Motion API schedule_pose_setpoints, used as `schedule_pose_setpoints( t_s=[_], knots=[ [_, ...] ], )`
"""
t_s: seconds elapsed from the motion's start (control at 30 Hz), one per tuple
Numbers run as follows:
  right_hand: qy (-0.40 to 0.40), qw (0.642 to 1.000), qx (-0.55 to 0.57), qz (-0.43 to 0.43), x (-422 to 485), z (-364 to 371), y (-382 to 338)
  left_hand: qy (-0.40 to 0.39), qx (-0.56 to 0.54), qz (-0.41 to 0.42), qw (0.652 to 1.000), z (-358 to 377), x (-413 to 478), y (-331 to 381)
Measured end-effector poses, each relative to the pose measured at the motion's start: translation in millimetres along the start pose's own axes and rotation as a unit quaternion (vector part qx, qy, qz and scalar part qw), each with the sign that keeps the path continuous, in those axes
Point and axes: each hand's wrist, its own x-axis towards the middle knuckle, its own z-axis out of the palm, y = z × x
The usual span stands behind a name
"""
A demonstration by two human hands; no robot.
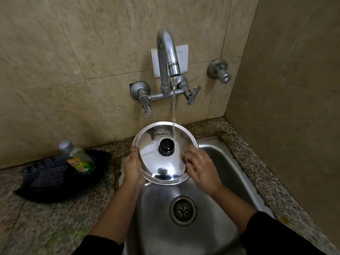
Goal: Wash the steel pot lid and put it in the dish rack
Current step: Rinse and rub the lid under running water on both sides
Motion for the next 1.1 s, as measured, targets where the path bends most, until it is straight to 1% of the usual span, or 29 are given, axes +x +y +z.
schedule_pose_setpoints(
  t_s=[0.03, 0.07, 0.13, 0.27, 0.33, 0.37, 0.4, 0.47, 0.5, 0.53, 0.63, 0.73, 0.8, 0.87, 0.9, 0.93, 0.97, 1.0, 1.03, 1.07, 1.1],
  knots=[
    [-0.002, 0.998, -0.023, 0.062, 9, -3, 5, -0.009, 0.008, -0.004, 1.000, 1, -2, 2],
    [-0.023, 0.995, -0.035, 0.089, 22, -6, 6, -0.022, 0.016, -0.002, 1.000, 3, -5, 4],
    [-0.063, 0.995, -0.012, 0.078, 48, -9, 1, -0.046, 0.040, 0.011, 0.998, 10, -12, 5],
    [-0.080, 0.991, 0.082, 0.076, 80, -14, -11, -0.075, 0.047, 0.046, 0.995, 9, -11, 7],
    [-0.109, 0.985, 0.125, 0.056, 84, -15, -26, -0.085, 0.056, 0.065, 0.993, 6, -7, 10],
    [-0.125, 0.986, 0.105, 0.033, 84, -13, -35, -0.094, 0.066, 0.069, 0.991, 5, -5, 11],
    [-0.130, 0.990, 0.045, 0.006, 82, -9, -43, -0.106, 0.075, 0.072, 0.989, 6, -5, 10],
    [-0.094, 0.991, -0.093, -0.035, 70, 0, -59, -0.121, 0.085, 0.069, 0.987, 9, -8, 11],
    [-0.074, 0.987, -0.132, -0.048, 62, 2, -65, -0.123, 0.083, 0.058, 0.987, 11, -10, 12],
    [-0.064, 0.984, -0.149, -0.068, 52, 5, -68, -0.118, 0.080, 0.043, 0.989, 12, -12, 13],
    [-0.090, 0.982, -0.103, -0.131, 21, 9, -70, -0.093, 0.079, 0.002, 0.992, 10, -9, 17],
    [-0.116, 0.976, -0.105, -0.154, 6, 8, -69, -0.076, 0.081, -0.032, 0.993, 7, 0, 14],
    [-0.095, 0.972, -0.118, -0.181, 3, 6, -70, -0.071, 0.084, -0.076, 0.991, 7, 1, 11],
    [-0.052, 0.973, -0.099, -0.204, 3, -1, -70, -0.084, 0.088, -0.127, 0.985, 5, -3, 11],
    [-0.034, 0.976, -0.084, -0.198, 5, -5, -72, -0.100, 0.105, -0.143, 0.979, 1, -4, 11],
    [-0.022, 0.982, -0.067, -0.174, 8, -11, -72, -0.117, 0.127, -0.157, 0.972, -4, -4, 14],
    [-0.008, 0.990, -0.049, -0.131, 13, -15, -72, -0.134, 0.155, -0.160, 0.966, -9, -4, 16],
    [0.004, 0.997, -0.026, -0.071, 19, -20, -71, -0.136, 0.184, -0.146, 0.962, -15, 0, 18],
    [0.010, 1.000, 0.013, -0.001, 26, -24, -70, -0.116, 0.199, -0.110, 0.967, -20, 2, 17],
    [0.001, 0.994, 0.076, 0.073, 34, -27, -69, -0.084, 0.202, -0.071, 0.973, -23, 5, 16],
    [-0.018, 0.975, 0.165, 0.149, 41, -29, -67, -0.058, 0.195, -0.034, 0.979, -28, 8, 13]
  ],
)
